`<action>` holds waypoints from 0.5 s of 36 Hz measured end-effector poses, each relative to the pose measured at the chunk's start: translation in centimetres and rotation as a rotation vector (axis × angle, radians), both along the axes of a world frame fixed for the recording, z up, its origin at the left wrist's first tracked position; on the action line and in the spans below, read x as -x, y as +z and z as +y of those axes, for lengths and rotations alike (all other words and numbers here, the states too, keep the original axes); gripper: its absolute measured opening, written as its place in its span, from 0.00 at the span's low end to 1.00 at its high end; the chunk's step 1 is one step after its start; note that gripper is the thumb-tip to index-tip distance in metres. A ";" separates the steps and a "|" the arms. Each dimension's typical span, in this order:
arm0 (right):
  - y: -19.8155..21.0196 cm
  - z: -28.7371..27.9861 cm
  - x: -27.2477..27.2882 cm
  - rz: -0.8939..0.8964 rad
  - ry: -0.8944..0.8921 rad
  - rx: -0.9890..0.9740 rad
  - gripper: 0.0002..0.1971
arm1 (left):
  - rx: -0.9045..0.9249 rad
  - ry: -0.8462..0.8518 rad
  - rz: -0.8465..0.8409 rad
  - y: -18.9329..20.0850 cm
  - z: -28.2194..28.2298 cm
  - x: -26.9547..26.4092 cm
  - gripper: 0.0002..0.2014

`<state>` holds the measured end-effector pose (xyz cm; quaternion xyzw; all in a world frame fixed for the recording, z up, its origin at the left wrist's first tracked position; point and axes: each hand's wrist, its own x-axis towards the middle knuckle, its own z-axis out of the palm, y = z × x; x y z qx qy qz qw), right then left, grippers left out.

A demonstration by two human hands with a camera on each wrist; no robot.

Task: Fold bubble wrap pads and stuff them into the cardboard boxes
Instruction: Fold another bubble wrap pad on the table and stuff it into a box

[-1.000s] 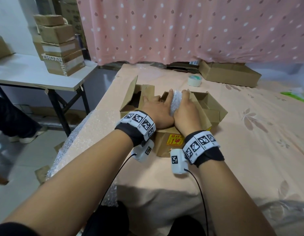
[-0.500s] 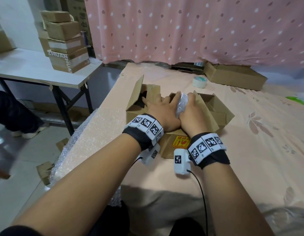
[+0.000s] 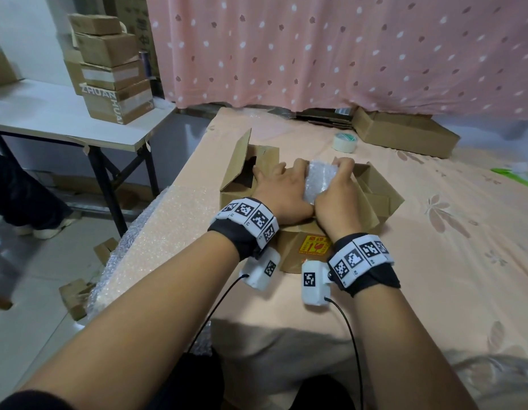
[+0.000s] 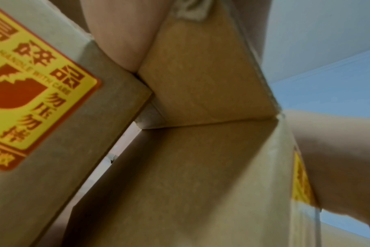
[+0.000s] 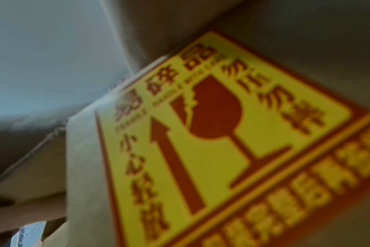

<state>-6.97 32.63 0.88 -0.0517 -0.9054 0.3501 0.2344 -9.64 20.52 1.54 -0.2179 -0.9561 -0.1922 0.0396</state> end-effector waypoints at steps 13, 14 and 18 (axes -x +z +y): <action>0.8 0.0 -0.3 -0.157 0.025 -0.065 0.19 | -0.005 0.006 0.050 -0.3 0.0 -0.2 0.24; 0.8 0.1 -0.2 -0.176 0.029 -0.054 0.21 | -0.025 0.003 0.051 -0.3 0.0 -0.2 0.21; 1.0 0.2 -0.2 -0.229 0.050 -0.048 0.22 | -0.087 -0.022 0.036 -0.2 -0.2 -0.1 0.19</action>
